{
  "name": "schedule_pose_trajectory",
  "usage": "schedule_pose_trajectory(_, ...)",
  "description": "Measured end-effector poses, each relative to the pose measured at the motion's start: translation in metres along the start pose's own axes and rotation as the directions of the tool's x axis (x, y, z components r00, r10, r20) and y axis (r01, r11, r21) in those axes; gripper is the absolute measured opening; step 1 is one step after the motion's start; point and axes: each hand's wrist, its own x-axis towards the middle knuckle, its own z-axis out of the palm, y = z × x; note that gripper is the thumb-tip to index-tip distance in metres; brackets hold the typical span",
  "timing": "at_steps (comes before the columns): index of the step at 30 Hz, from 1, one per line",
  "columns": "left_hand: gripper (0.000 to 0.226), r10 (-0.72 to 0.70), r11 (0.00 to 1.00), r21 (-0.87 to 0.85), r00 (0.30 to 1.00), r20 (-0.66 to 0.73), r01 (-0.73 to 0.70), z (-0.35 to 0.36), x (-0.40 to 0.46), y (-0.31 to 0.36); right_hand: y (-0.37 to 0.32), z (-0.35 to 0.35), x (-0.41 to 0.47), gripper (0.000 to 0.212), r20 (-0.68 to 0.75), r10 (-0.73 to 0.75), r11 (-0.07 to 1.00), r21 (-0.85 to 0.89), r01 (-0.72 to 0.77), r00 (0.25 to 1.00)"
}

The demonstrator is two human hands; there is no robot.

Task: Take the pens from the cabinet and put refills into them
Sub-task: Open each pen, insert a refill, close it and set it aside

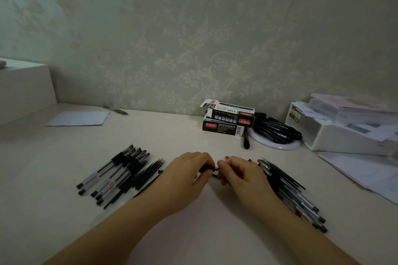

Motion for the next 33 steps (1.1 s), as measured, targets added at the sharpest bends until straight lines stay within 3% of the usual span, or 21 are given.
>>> schedule_pose_trajectory(3, 0.011, 0.007, 1.000, 0.011, 1.000, -0.013, -0.007, -0.0004, -0.0001, -0.0005, -0.0029, 0.0001, -0.0005, 0.035, -0.013, -0.008, 1.000, 0.014, 0.008, 1.000)
schedule_pose_trajectory(7, 0.007, -0.008, 1.000, 0.021, 1.000, -0.021, 0.008, -0.0009, -0.0004, -0.0033, -0.0007, -0.0002, 0.0014, 0.004, 0.041, -0.029, 1.000, 0.011, 0.029, 0.999)
schedule_pose_trajectory(14, 0.007, 0.024, 1.000, 0.007, 1.000, 0.000, -0.024, -0.0010, -0.0007, -0.0006, 0.0001, 0.0002, -0.0001, 0.041, 0.027, -0.022, 1.000, 0.013, 0.022, 0.999)
schedule_pose_trajectory(19, 0.005, 0.003, 1.000, 0.015, 0.999, -0.032, -0.003, -0.0022, -0.0010, -0.0021, 0.0020, -0.0001, 0.0026, 0.006, 0.040, -0.031, 0.999, 0.037, 0.030, 0.999)
schedule_pose_trajectory(27, 0.003, 0.063, 0.998, 0.000, 0.997, -0.053, -0.063, -0.0037, 0.0010, 0.0017, 0.0059, 0.0036, 0.0030, 0.040, 0.061, -0.023, 0.999, 0.029, 0.021, 0.998)
schedule_pose_trajectory(33, 0.004, 0.024, 0.999, -0.021, 0.995, -0.093, -0.026, -0.0031, -0.0003, 0.0008, -0.0018, 0.0002, 0.0011, 0.033, 0.054, -0.058, 0.994, 0.094, 0.053, 0.997)
